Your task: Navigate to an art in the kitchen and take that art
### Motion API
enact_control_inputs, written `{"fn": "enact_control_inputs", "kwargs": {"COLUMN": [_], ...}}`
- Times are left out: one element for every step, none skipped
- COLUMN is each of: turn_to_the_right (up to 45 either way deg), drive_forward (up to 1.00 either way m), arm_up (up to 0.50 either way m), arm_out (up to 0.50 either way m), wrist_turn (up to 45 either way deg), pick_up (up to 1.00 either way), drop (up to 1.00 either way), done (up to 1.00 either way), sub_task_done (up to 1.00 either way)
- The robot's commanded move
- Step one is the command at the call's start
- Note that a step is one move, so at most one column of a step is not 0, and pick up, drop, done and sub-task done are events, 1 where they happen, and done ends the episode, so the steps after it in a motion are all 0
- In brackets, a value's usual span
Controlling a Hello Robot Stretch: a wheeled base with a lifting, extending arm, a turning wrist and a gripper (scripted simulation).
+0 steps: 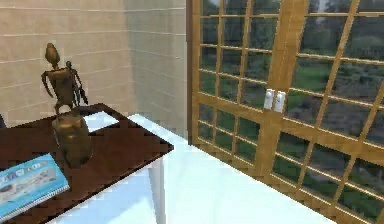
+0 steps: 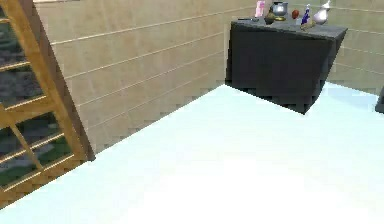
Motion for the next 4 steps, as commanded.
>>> {"fn": "enact_control_inputs", "kwargs": {"turn_to_the_right": [15.0, 0.0, 6.0, 0.0], "drive_forward": [0.0, 1.0, 0.0, 0.3], "arm_up": [0.0, 0.0, 0.0, 0.0], "arm_out": [0.0, 0.0, 0.0, 0.0], "wrist_turn": [0.0, 0.0, 0.0, 0.0], "pick_up": [0.0, 0.0, 0.0, 0.0], "drop": [0.0, 0.0, 0.0, 0.0], "done": [0.0, 0.0, 0.0, 0.0], "sub_task_done": [0.0, 0.0, 0.0, 0.0]}}
